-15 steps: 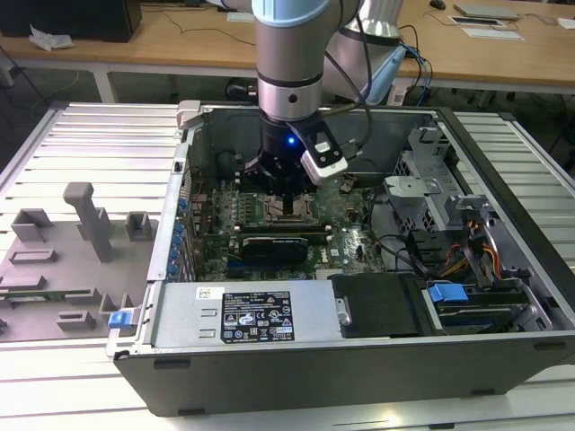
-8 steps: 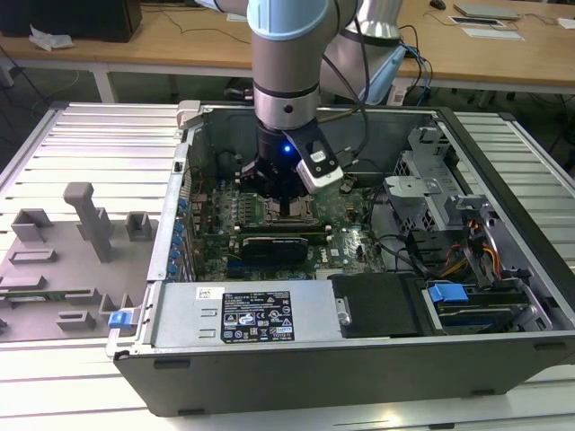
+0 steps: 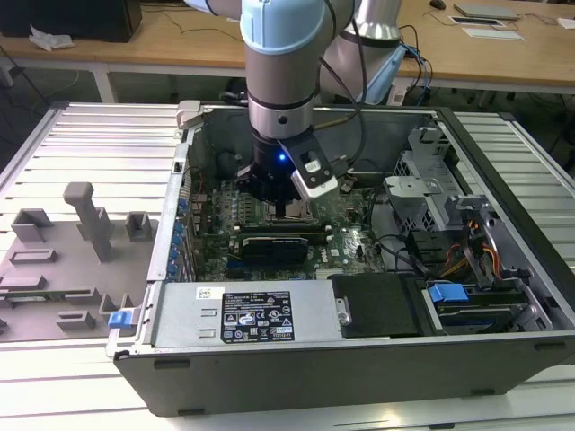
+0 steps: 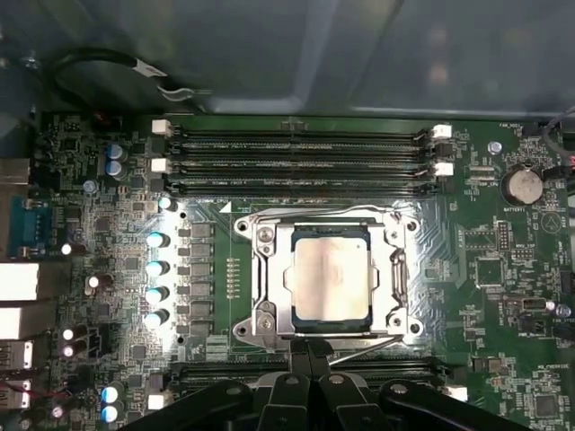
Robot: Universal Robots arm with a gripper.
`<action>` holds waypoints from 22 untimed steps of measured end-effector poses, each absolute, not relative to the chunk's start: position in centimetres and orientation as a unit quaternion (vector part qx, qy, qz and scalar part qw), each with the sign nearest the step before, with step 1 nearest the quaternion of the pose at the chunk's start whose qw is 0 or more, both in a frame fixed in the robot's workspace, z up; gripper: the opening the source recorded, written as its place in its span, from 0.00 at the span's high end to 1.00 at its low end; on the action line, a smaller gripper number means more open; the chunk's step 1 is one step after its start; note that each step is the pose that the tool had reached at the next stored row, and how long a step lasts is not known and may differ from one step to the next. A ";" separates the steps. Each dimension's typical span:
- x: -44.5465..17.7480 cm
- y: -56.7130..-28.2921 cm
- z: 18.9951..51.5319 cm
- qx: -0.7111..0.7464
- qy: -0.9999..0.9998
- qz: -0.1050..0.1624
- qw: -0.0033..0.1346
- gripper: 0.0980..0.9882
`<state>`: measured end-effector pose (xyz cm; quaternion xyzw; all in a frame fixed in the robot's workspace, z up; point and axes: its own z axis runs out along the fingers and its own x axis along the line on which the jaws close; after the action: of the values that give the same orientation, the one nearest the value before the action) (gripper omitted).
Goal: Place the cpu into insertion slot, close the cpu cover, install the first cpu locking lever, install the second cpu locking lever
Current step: 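Install the second cpu locking lever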
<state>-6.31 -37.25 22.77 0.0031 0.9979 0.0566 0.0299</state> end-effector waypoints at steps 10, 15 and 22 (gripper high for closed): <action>-6.9 -38.7 22.4 0.004 0.996 0.085 0.030 0.99; -7.4 -39.1 21.9 0.004 0.995 0.094 0.030 0.99; -8.6 -39.2 21.2 0.005 0.994 0.103 0.030 0.99</action>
<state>-8.61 -39.20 21.20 0.0046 0.9942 0.1030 0.0297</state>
